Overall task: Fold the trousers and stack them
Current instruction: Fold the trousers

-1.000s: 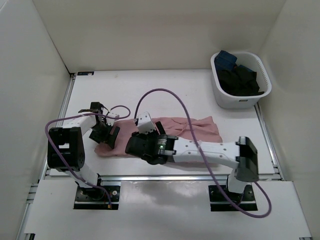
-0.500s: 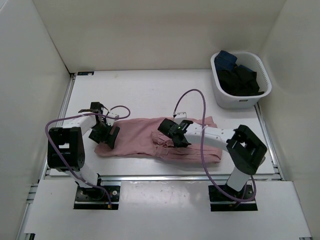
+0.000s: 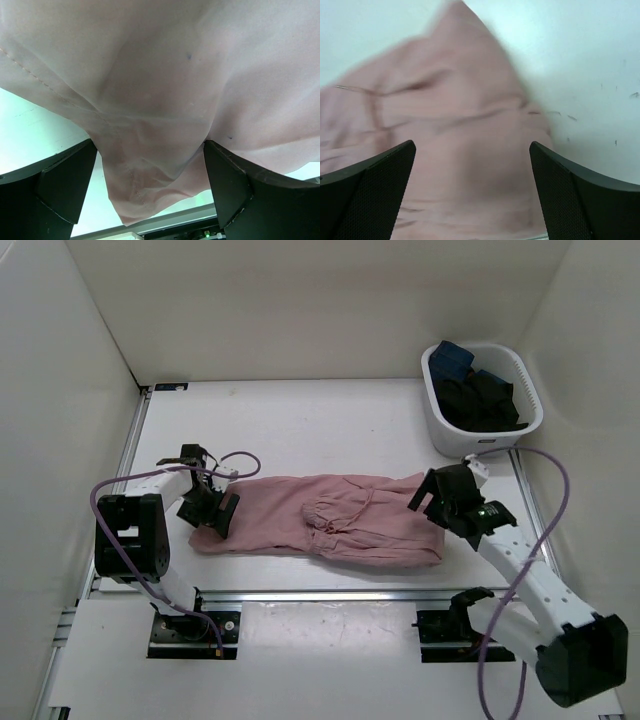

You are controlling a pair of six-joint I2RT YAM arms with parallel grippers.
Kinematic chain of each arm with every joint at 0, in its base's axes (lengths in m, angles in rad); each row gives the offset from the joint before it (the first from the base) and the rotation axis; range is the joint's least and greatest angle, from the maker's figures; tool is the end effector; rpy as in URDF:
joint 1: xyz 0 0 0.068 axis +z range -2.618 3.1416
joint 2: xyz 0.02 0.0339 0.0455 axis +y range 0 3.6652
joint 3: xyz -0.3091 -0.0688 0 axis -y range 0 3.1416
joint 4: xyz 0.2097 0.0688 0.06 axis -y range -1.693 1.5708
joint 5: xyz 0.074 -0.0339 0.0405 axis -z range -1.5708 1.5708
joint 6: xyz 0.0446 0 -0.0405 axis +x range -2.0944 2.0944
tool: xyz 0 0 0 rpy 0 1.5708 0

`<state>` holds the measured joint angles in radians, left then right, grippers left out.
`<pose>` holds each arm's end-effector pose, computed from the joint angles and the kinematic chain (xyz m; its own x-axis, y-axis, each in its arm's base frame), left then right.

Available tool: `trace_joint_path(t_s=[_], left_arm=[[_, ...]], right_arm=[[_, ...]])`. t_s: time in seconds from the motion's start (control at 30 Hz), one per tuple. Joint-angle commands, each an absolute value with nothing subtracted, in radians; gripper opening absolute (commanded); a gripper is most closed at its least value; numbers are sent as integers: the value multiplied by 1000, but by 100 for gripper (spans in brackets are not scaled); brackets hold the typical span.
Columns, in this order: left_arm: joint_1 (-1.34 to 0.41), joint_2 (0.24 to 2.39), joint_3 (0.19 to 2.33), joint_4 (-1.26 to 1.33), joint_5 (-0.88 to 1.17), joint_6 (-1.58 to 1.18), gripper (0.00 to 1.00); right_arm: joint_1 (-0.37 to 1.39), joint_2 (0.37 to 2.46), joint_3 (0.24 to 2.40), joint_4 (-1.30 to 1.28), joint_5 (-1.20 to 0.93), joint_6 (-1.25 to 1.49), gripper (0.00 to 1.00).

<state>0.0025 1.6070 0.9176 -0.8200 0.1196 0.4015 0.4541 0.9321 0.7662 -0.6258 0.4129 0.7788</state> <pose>0.2384 -0.0047 0.2173 -0.9168 0.3857 -0.1030 0.3945 0.9149 -0.0856 0.1275 0.0423 0.3045 -0.5594 0.4429 -0.7007 0.3435 0.8931 0.2903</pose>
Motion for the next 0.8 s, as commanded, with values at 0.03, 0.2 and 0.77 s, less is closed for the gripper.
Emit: trace_joint_path(t_s=[0.03, 0.2, 0.77], left_arm=[[-3, 1591, 956, -834, 135, 402, 99], [-3, 1580, 956, -845, 135, 402, 99], [-3, 1528, 1163, -980, 276, 402, 100]], right_arm=[[292, 997, 629, -476, 55, 664, 99], [184, 1035, 513, -388, 6, 641, 99], [-43, 956, 839, -709, 24, 514, 0]])
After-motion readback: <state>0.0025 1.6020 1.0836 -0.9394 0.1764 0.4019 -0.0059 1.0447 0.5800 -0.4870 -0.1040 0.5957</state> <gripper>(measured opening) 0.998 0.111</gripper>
